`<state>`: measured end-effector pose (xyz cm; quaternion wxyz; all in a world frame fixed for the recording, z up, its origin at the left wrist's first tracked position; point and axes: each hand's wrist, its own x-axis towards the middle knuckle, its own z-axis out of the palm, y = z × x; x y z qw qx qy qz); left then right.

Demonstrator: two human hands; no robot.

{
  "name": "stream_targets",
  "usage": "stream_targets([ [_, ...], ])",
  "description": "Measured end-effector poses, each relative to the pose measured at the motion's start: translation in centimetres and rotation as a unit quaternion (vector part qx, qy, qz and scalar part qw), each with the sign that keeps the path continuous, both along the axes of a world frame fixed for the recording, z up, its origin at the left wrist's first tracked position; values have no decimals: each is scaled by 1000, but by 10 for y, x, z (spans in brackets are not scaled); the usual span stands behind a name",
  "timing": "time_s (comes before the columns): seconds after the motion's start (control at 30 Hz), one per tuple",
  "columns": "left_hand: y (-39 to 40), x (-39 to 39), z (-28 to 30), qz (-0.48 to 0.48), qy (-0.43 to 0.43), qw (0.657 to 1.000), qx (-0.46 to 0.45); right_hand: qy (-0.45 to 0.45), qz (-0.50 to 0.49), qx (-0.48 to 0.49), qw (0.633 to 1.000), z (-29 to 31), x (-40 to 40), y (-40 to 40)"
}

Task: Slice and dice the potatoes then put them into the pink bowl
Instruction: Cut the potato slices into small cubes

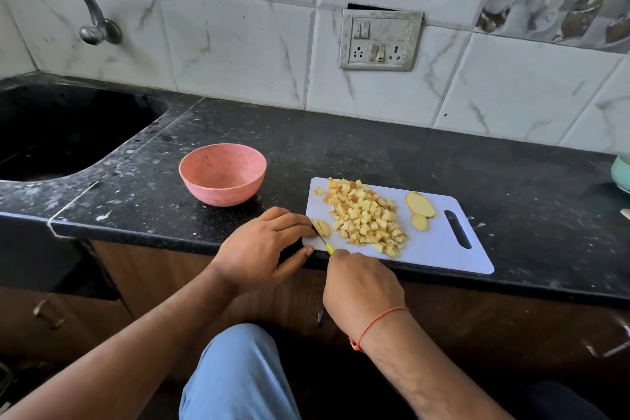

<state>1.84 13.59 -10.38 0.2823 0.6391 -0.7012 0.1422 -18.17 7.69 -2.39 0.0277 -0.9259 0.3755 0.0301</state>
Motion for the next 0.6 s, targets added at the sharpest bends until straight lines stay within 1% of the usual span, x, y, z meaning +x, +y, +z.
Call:
stream_targets([
  [0.43, -1, -3, -1, 7, -1, 1000, -10, -22, 21, -4, 1000, -4, -49, -1],
  [0.6, -1, -6, 3, 18, 48, 998, -27, -58, 24, 10, 998, 1, -64, -4],
])
